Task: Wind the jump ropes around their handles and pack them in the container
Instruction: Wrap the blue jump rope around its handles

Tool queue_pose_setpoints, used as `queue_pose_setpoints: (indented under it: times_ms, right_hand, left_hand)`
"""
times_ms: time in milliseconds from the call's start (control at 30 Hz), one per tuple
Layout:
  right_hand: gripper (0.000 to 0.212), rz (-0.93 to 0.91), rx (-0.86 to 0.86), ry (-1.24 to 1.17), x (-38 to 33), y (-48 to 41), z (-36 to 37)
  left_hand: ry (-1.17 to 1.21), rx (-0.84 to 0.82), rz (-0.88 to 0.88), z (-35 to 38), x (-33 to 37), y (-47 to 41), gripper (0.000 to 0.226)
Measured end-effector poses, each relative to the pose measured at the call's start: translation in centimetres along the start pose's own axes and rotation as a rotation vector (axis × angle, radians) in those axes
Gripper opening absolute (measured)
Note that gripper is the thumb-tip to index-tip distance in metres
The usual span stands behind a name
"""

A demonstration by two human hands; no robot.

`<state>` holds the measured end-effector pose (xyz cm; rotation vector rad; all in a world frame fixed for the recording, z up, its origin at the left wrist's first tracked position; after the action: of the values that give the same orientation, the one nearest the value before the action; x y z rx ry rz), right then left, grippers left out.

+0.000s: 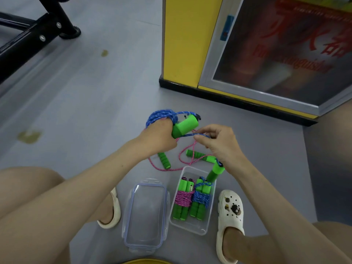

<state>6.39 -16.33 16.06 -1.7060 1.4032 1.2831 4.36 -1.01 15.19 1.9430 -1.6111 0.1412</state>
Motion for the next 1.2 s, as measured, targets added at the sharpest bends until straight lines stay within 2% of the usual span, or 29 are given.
queue_pose_setpoints:
  times_ms: [100, 200, 333, 433, 567, 633, 667, 733, 800, 933, 1067, 1133, 1200]
  right_hand:
    - [0.005, -0.016, 0.084, -0.037, -0.2, -0.1, -1.0]
    - [0.006, 0.013, 0.144, -0.125, -0.1, -0.1, -1.8]
    - [0.009, 0.069, 0.131, -0.242, 0.1, 0.0, -1.7]
    - [0.005, 0.101, 0.098, -0.337, 0.3, 0.0, -1.0]
    - [0.017, 0.178, 0.043, -0.586, 0.8, 0.2, 0.6]
    - [0.028, 0.218, 0.008, -0.516, 1.1, 0.4, 1.2]
    - [0.029, 0.231, -0.008, -0.424, 1.4, 0.6, 1.5]
    - [0.026, 0.262, -0.033, -0.303, 2.0, 0.8, 2.1]
    - [0.025, 0.297, -0.095, -0.323, 2.2, 1.3, 3.3]
    - [0.032, 0.266, -0.264, -0.272, 2.0, 2.0, 4.8]
    - [0.022, 0.225, -0.276, -0.079, 1.9, 1.9, 4.4]
    - [0.015, 0.216, -0.240, -0.004, 1.9, 1.6, 3.9]
    - [0.010, 0.200, -0.221, 0.003, 1.7, 1.3, 3.7]
  left_hand:
    - [0.370, -0.316, -0.144, 2.3, -0.1, 0.5, 0.016]
    - [0.711, -0.563, -0.102, 3.5, 1.7, 1.8, 0.026]
    - [0.985, -0.717, 0.048, 3.3, 3.9, 2.9, 0.017]
    - [1.259, -0.812, 0.127, 2.9, 5.2, 3.4, 0.032]
    - [1.514, -0.833, 0.161, 2.6, 6.2, 3.5, 0.051]
    - [1.560, -0.780, 0.135, 2.7, 6.1, 3.0, 0.072]
    - [1.591, -0.774, 0.144, 2.5, 6.2, 3.0, 0.073]
    - [1.682, -0.765, 0.196, 1.8, 6.6, 3.0, 0.058]
    - [1.758, -0.707, 0.187, 1.1, 6.5, 3.0, 0.049]
    - [1.763, -0.450, 0.103, 0.1, 5.0, 1.4, 0.060]
    - [1.462, -0.286, -0.063, 0.5, 2.9, 0.6, 0.065]
    - [1.266, -0.248, -0.054, 0.4, 2.9, 0.7, 0.050]
    - [0.987, -0.207, -0.034, 0.3, 3.0, 1.0, 0.018]
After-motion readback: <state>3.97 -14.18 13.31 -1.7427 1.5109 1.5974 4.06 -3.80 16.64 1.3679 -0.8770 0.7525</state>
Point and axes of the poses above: each hand's wrist, its own y-axis away from the middle knuckle, its own z-axis out of the palm, x = y × z, the point moved 9 cm from there along -y, towards the middle knuckle, and after that the axes turned 3 degrees about -z, right-handed, at the moved point
